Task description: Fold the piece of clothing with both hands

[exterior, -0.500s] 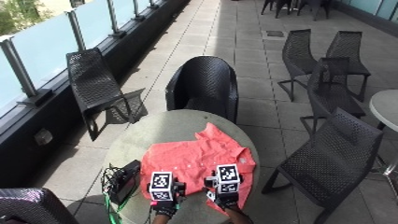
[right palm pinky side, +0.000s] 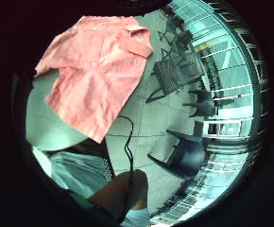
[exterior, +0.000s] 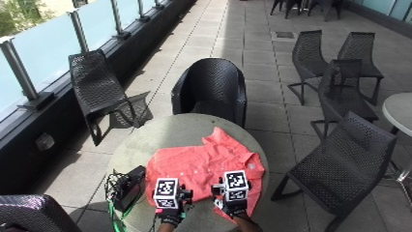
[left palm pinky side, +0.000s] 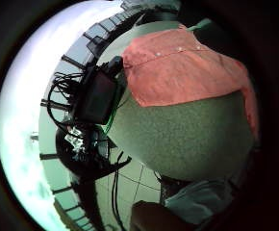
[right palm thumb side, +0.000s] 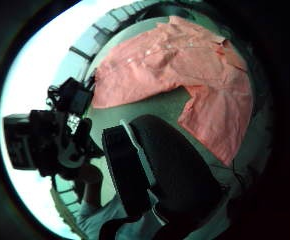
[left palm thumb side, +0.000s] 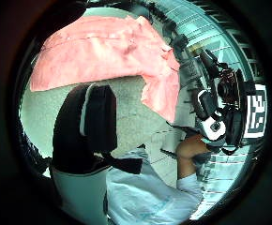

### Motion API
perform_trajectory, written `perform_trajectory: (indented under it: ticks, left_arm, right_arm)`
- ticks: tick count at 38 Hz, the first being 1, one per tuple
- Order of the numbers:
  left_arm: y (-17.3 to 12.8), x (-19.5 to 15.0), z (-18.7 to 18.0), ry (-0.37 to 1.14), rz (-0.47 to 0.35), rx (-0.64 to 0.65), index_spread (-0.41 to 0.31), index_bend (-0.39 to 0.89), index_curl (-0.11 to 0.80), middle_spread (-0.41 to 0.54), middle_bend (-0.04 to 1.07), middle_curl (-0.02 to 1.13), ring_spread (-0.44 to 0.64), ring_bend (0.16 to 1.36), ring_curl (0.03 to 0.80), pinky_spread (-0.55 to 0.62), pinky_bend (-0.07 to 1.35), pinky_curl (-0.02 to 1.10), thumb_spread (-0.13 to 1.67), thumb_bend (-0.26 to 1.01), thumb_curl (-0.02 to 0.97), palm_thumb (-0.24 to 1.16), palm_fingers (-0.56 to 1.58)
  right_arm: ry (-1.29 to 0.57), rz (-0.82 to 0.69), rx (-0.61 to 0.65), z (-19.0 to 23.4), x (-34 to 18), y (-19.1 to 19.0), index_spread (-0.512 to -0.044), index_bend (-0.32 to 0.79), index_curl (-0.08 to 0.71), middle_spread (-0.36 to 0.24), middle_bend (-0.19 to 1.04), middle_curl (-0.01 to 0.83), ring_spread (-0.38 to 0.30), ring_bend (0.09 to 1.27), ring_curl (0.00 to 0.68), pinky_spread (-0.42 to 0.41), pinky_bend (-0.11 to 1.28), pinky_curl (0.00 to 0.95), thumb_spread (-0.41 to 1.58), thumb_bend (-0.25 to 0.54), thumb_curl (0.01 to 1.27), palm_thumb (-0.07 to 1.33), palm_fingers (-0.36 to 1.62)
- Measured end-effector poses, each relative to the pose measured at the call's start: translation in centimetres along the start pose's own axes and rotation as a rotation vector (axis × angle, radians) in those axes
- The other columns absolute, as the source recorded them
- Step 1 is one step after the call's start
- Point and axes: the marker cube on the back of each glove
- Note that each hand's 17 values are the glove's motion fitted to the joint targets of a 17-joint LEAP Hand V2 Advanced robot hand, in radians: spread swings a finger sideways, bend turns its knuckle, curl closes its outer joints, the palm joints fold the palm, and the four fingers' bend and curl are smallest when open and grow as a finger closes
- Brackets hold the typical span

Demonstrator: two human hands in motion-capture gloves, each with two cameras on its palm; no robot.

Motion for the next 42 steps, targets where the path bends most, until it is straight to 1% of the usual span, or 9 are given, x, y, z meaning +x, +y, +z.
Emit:
perform_trajectory:
  ticks: [5, 11, 22, 27, 31, 34, 38, 39, 42]
  left_arm:
    - [0.2, 0.2, -0.3, 0.0, 0.002, -0.006, -0.109, 0.16, 0.226, 0.029, 0.19, 0.25, 0.25, 0.47, 0.222, 0.36, 0.42, 0.2, 1.21, 0.09, 0.181, 0.25, 0.39]
    - [-1.5, -0.5, 1.2, -0.079, -0.021, 0.033, -0.111, 0.15, 0.249, 0.028, 0.19, 0.27, 0.26, 0.48, 0.235, 0.37, 0.43, 0.22, 1.24, 0.07, 0.205, 0.26, 0.38]
    - [-5.1, -1.7, 9.2, -0.044, 0.027, -0.147, -0.107, 0.14, 0.27, 0.033, 0.17, 0.3, 0.25, 0.51, 0.261, 0.38, 0.47, 0.25, 1.18, 0.02, 0.258, 0.29, 0.35]
    - [-6.2, -2.2, 12.3, 0.052, 0.051, -0.207, -0.103, 0.15, 0.278, 0.042, 0.16, 0.29, 0.24, 0.53, 0.27, 0.37, 0.49, 0.26, 1.14, 0.0, 0.282, 0.32, 0.33]
    - [-6.7, -2.3, 12.4, 0.08, 0.067, -0.152, -0.102, 0.15, 0.284, 0.04, 0.16, 0.29, 0.23, 0.55, 0.274, 0.36, 0.51, 0.27, 1.17, -0.02, 0.282, 0.31, 0.34]
    - [-7.3, -2.4, 12.0, 0.011, 0.09, -0.058, -0.117, 0.22, 0.313, 0.019, 0.18, 0.3, 0.21, 0.52, 0.27, 0.31, 0.5, 0.27, 1.22, 0.02, 0.292, 0.38, 0.45]
    - [-8.8, -2.4, 12.1, -0.128, 0.127, 0.112, -0.146, 0.26, 0.34, -0.033, 0.19, 0.31, 0.13, 0.52, 0.267, 0.22, 0.48, 0.27, 1.28, 0.06, 0.309, 0.46, 0.64]
    - [-9.2, -2.4, 12.1, -0.154, 0.138, 0.151, -0.162, 0.27, 0.348, -0.059, 0.19, 0.31, 0.08, 0.54, 0.276, 0.17, 0.49, 0.28, 1.28, 0.08, 0.318, 0.49, 0.74]
    - [-9.4, -2.1, 11.8, -0.187, 0.159, 0.216, -0.194, 0.25, 0.356, -0.121, 0.19, 0.32, -0.01, 0.56, 0.284, 0.06, 0.5, 0.29, 1.28, 0.1, 0.336, 0.56, 0.91]
  right_arm:
    - [0.003, 0.014, 0.009, 0.2, 0.8, -0.4, -0.394, 0.16, 0.225, -0.046, 0.22, 0.234, 0.148, 0.26, 0.158, 0.285, 0.32, 0.226, 1.12, 0.021, 0.13, 0.2, 0.23]
    - [0.03, 0.039, -0.01, 1.5, 2.3, -1.2, -0.39, 0.13, 0.231, -0.04, 0.22, 0.26, 0.163, 0.27, 0.176, 0.289, 0.35, 0.255, 1.11, 0.023, 0.17, 0.27, 0.22]
    - [0.109, 0.117, -0.182, 8.9, 5.5, -4.9, -0.386, 0.1, 0.213, -0.032, 0.22, 0.295, 0.176, 0.3, 0.21, 0.279, 0.43, 0.305, 1.05, -0.01, 0.23, 0.36, 0.16]
    - [0.11, 0.095, -0.193, 6.4, 5.3, -3.3, -0.385, 0.07, 0.186, -0.027, 0.17, 0.286, 0.151, 0.34, 0.224, 0.244, 0.6, 0.347, 1.01, -0.023, 0.24, 0.37, 0.18]
    - [0.03, 0.048, -0.244, 6.1, 4.9, -2.8, -0.384, 0.08, 0.179, -0.032, 0.18, 0.288, 0.117, 0.37, 0.24, 0.221, 0.64, 0.367, 0.99, -0.027, 0.25, 0.37, 0.18]
    - [-0.014, 0.021, -0.227, 6.6, 4.8, -3.4, -0.385, 0.11, 0.182, -0.056, 0.2, 0.298, 0.077, 0.38, 0.246, 0.199, 0.64, 0.368, 0.97, -0.028, 0.26, 0.37, 0.21]
    - [-0.021, 0.0, -0.077, 9.5, 5.4, -6.2, -0.402, 0.18, 0.213, -0.137, 0.21, 0.308, -0.026, 0.41, 0.247, 0.142, 0.59, 0.345, 1.01, -0.005, 0.26, 0.43, 0.4]
    - [-0.015, -0.008, -0.021, 10.8, 5.7, -7.3, -0.406, 0.25, 0.244, -0.174, 0.24, 0.319, -0.064, 0.42, 0.255, 0.121, 0.55, 0.337, 1.03, 0.017, 0.27, 0.47, 0.53]
    - [-0.01, -0.034, 0.1, 12.3, 6.0, -8.8, -0.405, 0.28, 0.269, -0.217, 0.22, 0.325, -0.121, 0.41, 0.26, 0.085, 0.53, 0.33, 1.07, 0.043, 0.28, 0.54, 0.66]
